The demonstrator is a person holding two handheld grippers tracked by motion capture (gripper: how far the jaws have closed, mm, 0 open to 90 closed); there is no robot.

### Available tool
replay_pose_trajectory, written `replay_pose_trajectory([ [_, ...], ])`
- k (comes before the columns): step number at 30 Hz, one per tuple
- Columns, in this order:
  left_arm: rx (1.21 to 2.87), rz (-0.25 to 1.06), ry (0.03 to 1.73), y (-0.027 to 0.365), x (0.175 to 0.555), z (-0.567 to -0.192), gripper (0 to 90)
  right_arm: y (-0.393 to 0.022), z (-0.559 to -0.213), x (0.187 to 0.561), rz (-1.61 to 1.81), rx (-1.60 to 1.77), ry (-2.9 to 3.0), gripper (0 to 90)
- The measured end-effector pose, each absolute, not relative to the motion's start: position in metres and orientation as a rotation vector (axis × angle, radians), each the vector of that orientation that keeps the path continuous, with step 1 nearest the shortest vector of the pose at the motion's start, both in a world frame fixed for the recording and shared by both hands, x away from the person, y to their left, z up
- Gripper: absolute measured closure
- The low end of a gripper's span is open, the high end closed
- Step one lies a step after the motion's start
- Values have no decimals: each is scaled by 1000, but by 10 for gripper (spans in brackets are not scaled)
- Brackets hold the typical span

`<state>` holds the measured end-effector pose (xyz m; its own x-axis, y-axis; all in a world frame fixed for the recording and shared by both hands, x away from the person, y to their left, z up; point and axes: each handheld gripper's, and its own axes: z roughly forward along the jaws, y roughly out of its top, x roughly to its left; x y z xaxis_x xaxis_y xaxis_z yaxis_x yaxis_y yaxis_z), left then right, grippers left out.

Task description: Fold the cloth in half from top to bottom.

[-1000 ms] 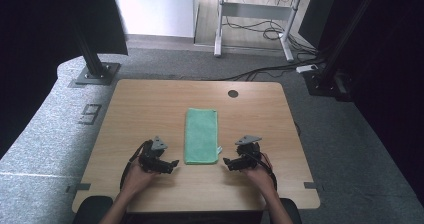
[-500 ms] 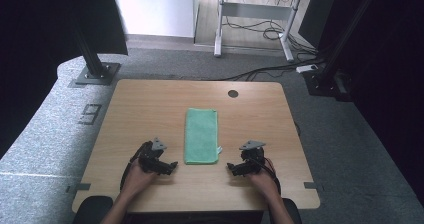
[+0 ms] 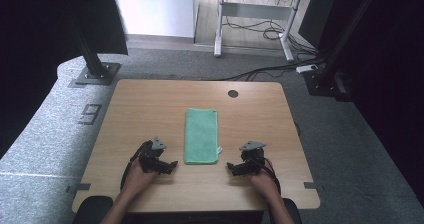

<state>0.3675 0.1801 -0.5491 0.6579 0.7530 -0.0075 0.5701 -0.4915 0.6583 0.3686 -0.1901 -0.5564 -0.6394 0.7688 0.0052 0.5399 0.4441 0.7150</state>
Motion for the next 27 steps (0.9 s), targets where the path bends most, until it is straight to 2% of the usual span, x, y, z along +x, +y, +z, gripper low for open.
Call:
replay_pose_trajectory([
  [17,2234,370,1028,174,376,-546,0,-186,-552,372,1004,1114,2400,0],
  [27,2176,391,1044,170,408,-528,0,-165,-541,385,1056,1133,2379,0],
])
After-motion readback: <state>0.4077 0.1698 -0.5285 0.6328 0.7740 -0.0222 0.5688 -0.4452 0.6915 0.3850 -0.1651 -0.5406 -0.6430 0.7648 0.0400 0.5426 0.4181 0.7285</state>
